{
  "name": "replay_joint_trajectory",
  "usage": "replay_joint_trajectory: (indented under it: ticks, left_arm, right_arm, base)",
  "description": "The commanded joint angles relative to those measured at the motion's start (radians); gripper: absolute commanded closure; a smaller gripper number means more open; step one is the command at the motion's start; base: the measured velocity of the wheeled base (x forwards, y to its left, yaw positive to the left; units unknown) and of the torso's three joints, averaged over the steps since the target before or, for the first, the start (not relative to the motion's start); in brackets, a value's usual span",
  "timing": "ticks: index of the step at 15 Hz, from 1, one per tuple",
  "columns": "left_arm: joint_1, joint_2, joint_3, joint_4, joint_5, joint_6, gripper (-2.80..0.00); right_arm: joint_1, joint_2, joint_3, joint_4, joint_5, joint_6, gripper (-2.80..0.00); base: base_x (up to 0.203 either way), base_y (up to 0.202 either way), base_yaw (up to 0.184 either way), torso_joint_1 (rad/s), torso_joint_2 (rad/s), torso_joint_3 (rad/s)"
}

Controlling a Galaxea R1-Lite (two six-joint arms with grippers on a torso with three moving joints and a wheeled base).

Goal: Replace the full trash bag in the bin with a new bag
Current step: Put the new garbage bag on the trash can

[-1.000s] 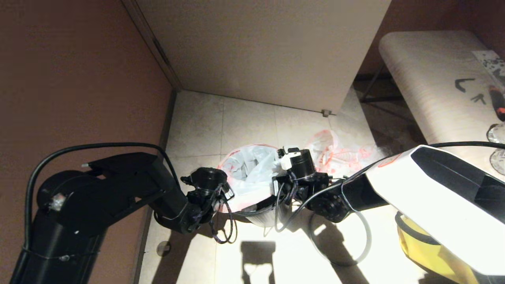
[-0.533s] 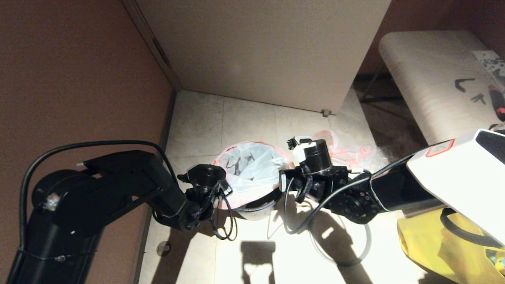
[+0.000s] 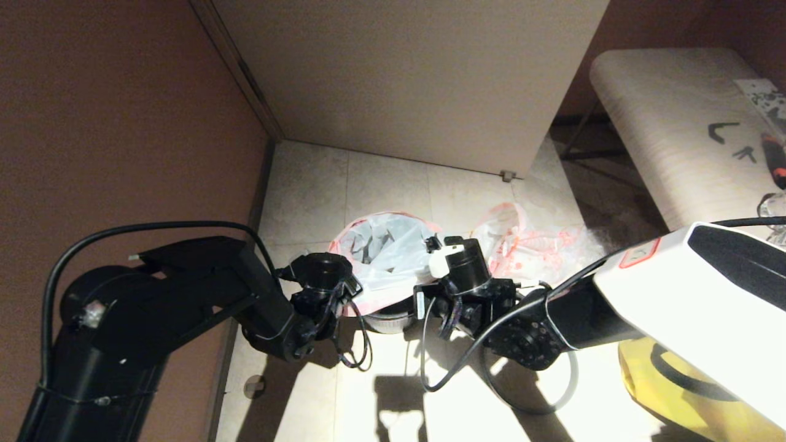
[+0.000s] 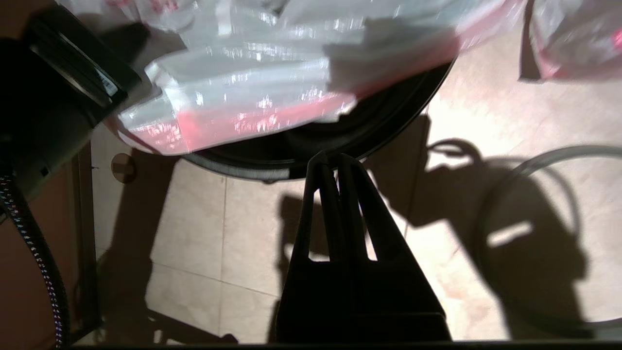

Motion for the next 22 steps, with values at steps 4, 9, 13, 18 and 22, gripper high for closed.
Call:
replay_joint_trajectory:
  ticks: [4,9,13,18,22]
  left_arm:
    - [0.010,0.032,-0.019,-0.044,0.009,-0.004,0.00]
    - [0.012,0.034,-0.020,-0.045,0.009,-0.004,0.00]
    - [0.012,0.040,-0.021,-0.047,0.011,-0.004,0.00]
    - [0.012,0.043,-0.021,-0.048,0.011,-0.004,0.00]
    - [0.015,0.049,-0.021,-0.070,0.012,-0.001,0.00]
  right_arm:
    - [0.015,0.081,-0.033,-0.002,0.000,0.093,-2.80]
    - [0.007,0.128,-0.127,-0.001,0.000,0.124,-2.80]
    - [0.013,0.189,-0.198,0.002,-0.001,0.124,-2.80]
    - [0.016,0.237,-0.266,0.000,-0.002,0.124,-2.80]
    - [0.017,0.292,-0.350,0.006,-0.002,0.123,-2.80]
  base:
    - [0.000,0.000,0.000,0.000,0.00,0.000]
    - [0.000,0.000,0.000,0.000,0.00,0.000]
    - [0.000,0.000,0.000,0.000,0.00,0.000]
    - [0.000,0.000,0.000,0.000,0.00,0.000]
    - [0.000,0.000,0.000,0.000,0.00,0.000]
